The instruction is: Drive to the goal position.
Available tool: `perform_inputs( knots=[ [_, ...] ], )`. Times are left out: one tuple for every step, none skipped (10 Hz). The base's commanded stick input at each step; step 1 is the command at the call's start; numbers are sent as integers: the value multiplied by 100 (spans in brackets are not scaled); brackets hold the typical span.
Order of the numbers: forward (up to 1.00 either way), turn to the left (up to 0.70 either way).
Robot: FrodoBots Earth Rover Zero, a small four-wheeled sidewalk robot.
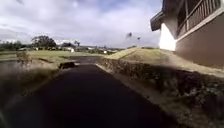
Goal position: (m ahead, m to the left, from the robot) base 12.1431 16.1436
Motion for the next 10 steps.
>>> perform_inputs(
  knots=[
    [70, 0],
    [70, 0],
    [70, 18],
    [70, 35],
    [70, 34],
    [70, 11],
    [70, 0],
    [70, 0],
    [70, 0],
    [70, 0]
  ],
)
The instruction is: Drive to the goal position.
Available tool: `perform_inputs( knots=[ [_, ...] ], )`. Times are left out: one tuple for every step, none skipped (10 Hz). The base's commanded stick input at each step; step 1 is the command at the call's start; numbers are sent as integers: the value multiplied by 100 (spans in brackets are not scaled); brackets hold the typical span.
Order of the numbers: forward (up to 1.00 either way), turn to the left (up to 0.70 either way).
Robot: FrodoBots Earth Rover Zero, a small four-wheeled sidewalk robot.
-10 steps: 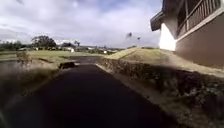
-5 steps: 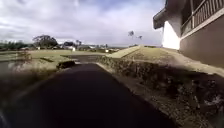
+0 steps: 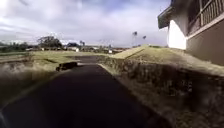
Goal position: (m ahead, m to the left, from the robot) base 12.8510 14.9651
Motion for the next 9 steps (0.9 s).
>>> perform_inputs(
  knots=[
    [70, 0],
    [70, 0],
    [70, 0],
    [70, 0],
    [70, 0],
    [70, 0],
    [70, 0],
    [70, 13],
    [70, 35]
  ],
)
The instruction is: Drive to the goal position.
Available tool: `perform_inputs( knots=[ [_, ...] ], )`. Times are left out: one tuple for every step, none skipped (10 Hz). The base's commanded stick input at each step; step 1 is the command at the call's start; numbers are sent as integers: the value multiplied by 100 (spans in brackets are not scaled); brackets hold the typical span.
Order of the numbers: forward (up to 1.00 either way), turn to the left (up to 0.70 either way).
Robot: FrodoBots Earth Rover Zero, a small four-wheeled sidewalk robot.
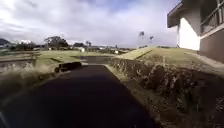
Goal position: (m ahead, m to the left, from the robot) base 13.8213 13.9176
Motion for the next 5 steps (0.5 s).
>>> perform_inputs(
  knots=[
    [70, 35],
    [70, 35],
    [70, 35],
    [70, 30],
    [70, 3]
  ],
)
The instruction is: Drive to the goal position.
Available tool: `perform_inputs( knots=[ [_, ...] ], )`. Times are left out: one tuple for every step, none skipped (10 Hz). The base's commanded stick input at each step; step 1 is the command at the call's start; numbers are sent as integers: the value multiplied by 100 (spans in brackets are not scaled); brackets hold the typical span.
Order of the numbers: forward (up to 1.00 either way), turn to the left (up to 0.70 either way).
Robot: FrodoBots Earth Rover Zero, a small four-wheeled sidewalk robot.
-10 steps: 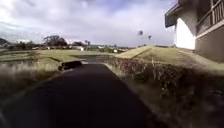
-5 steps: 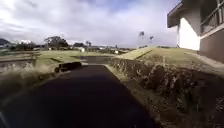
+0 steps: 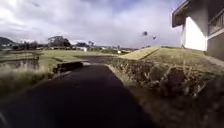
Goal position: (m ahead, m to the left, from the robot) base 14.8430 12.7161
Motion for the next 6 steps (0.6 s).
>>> perform_inputs(
  knots=[
    [70, 0],
    [70, 0],
    [70, 0],
    [70, 0],
    [70, 0],
    [70, 0]
  ],
)
